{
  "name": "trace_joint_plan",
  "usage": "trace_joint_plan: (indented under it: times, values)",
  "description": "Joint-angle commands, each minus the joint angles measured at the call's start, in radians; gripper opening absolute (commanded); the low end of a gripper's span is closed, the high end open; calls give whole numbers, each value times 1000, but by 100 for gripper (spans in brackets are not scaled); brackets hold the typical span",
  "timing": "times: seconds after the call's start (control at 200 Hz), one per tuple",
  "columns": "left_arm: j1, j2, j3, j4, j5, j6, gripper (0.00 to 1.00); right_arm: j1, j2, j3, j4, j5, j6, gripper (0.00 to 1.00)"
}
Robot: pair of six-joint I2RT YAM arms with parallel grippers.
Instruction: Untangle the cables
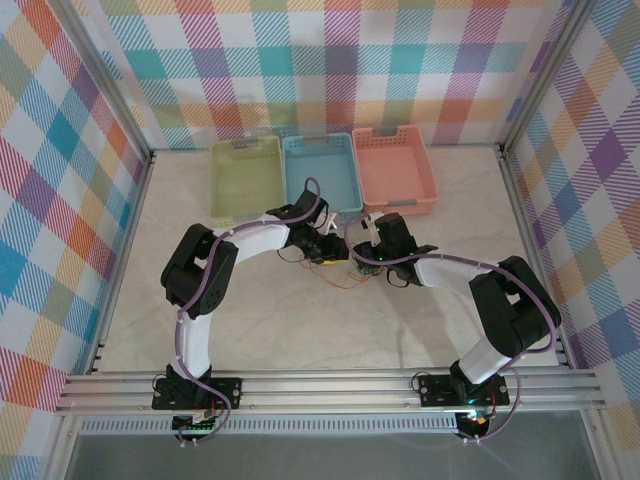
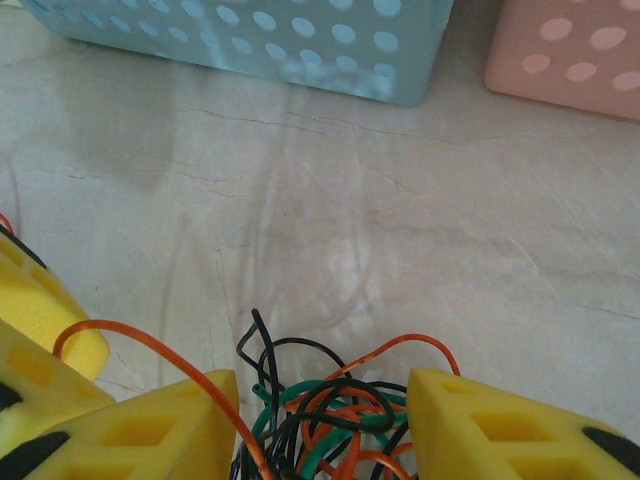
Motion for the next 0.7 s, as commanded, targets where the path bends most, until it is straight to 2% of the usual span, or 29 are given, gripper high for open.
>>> trace_joint_plan:
  times: [0.0,0.075,0.225,0.425,0.695]
  values:
    - [8,8,-11,19,46,-5,29,-7,-8,1,2,-19,12,48]
    - [8,7,-11,20,43,-7,23,-6,-7,1,2,-20,11,49]
    - [8,-1,-23,31,45,-11,0,-7,-7,2,1,-21,12,49]
    - [8,-42,-52,37,31,-23,0,-7,-8,3,1,-21,12,48]
    - [5,-245,-184,148,9,-94,0,-7,-8,4,2,-22,8,48]
